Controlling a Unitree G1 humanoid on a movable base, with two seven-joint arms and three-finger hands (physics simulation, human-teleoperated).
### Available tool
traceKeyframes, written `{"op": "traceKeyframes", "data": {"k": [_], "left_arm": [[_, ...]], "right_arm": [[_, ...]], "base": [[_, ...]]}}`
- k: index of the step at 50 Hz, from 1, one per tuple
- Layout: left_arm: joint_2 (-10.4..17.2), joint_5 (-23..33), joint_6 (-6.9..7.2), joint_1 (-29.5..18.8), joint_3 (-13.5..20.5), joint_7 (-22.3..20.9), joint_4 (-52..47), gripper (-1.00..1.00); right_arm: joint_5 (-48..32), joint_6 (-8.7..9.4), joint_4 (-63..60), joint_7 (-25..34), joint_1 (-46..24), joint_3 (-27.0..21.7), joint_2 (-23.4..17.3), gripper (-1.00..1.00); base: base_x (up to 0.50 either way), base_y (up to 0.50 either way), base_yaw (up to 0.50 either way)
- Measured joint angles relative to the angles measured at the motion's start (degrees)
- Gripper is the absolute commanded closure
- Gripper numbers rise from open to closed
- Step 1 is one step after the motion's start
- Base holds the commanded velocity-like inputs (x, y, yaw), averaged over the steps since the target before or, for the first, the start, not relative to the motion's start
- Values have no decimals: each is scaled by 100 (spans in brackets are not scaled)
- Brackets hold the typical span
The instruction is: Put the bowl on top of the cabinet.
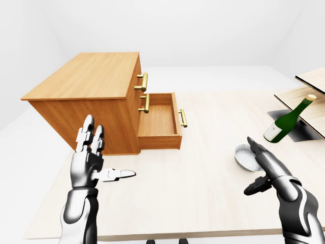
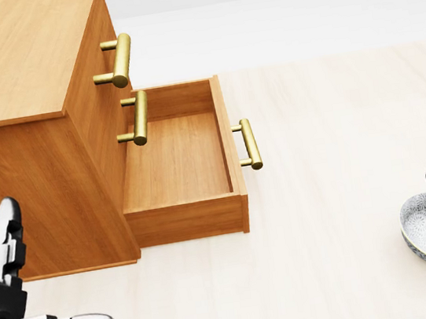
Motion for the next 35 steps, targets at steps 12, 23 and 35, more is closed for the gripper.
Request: {"op": "traceKeyframes", "data": {"k": [12, 23, 35], "left_arm": [[1, 5, 0, -6, -2, 6, 12, -100], [0, 7, 0, -5, -6, 12, -2, -100], [2, 3, 0, -11, 1, 12, -4, -100]], "right_arm": [[0, 0, 144, 59, 4, 23, -73, -100], [51, 0, 354, 53, 5, 12, -130, -100], [43, 0, 626, 62, -69, 78, -227, -100]], "base": [[0, 0, 0], [0, 0, 0], [0, 0, 0]]}}
